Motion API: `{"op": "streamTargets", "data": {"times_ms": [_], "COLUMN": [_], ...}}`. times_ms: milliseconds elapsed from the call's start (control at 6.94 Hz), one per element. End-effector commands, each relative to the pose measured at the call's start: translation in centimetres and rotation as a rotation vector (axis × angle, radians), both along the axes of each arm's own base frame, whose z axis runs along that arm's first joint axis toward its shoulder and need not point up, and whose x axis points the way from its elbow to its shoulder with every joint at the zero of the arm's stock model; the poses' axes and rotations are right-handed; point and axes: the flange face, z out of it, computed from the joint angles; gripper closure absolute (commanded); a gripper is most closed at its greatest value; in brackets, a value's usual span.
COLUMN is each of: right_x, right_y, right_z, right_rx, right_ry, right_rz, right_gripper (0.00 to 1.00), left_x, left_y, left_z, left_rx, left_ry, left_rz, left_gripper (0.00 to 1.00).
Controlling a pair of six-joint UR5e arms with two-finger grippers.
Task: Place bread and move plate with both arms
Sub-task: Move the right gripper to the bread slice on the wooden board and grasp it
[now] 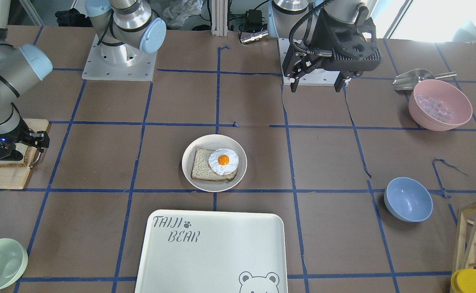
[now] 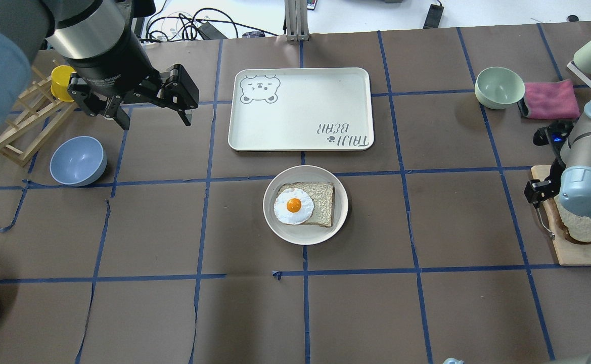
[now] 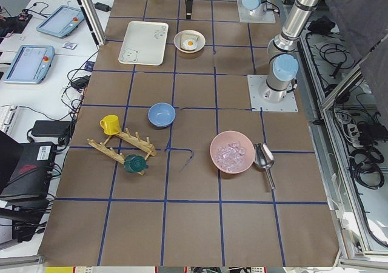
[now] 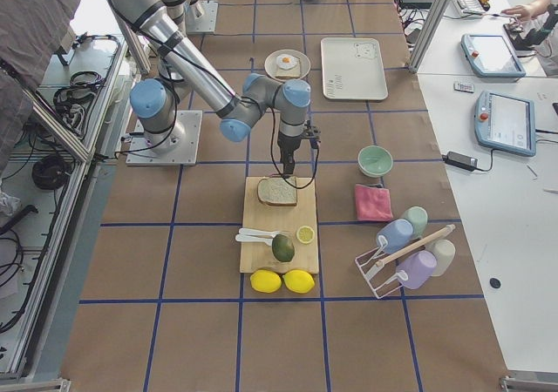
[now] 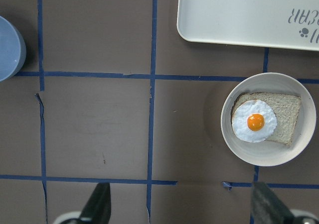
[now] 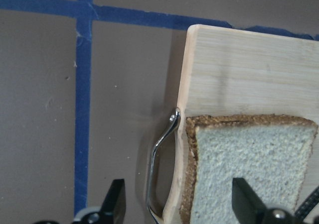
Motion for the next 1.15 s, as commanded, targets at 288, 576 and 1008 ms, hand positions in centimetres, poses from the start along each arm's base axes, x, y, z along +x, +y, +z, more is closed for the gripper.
{"op": "streamTargets", "data": {"times_ms": [288, 576, 1008], "right_x": [-1.9, -2.3, -2.3], "right_y": [0.7, 1.1, 1.1], "right_z": [-1.3, -1.9, -1.8], "right_rx": [0.060, 0.070, 0.070], "right_ry": [0.051, 0.044, 0.043], "right_rz": [-0.028, -0.043, -0.040], "right_gripper": [0.52, 0.59, 0.97], "left_x": [0.0, 0.0, 0.0], "left_y": [0.0, 0.0, 0.0], "left_z": [0.0, 0.0, 0.0], "left_rx": [0.001, 0.001, 0.001], "left_ry": [0.000, 0.001, 0.000], "left_rz": [-0.001, 0.001, 0.001], "left_gripper": [0.00, 0.00, 0.00]}}
